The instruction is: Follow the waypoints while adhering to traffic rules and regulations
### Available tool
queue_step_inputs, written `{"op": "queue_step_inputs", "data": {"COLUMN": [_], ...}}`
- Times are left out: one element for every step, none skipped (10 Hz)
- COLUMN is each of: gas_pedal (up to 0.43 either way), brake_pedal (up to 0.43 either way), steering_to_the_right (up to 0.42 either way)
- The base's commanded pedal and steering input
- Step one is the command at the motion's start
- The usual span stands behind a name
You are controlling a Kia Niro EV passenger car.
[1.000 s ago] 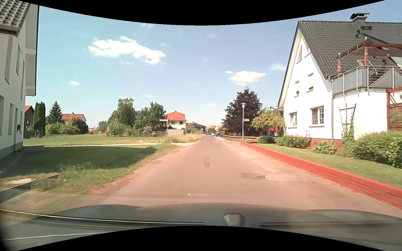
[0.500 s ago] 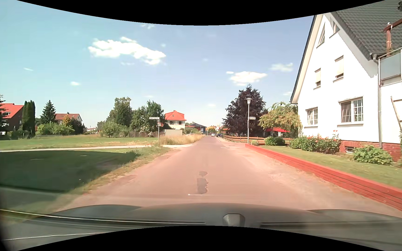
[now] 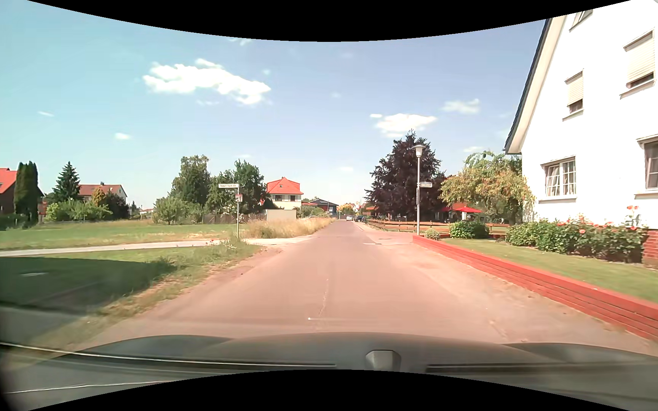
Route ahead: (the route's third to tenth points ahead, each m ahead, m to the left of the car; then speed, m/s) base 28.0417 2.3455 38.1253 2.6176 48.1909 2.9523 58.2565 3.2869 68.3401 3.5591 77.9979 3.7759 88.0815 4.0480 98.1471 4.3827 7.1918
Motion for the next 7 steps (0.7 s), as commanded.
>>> {"op": "queue_step_inputs", "data": {"gas_pedal": [0.000, 0.000, 0.000, 0.000, 0.000, 0.000, 0.000], "brake_pedal": [0.006, 0.006, 0.012, 0.024, 0.024, 0.024, 0.030], "steering_to_the_right": [0.000, 0.000, -0.001, 0.000, 0.000, 0.000, -0.001]}}
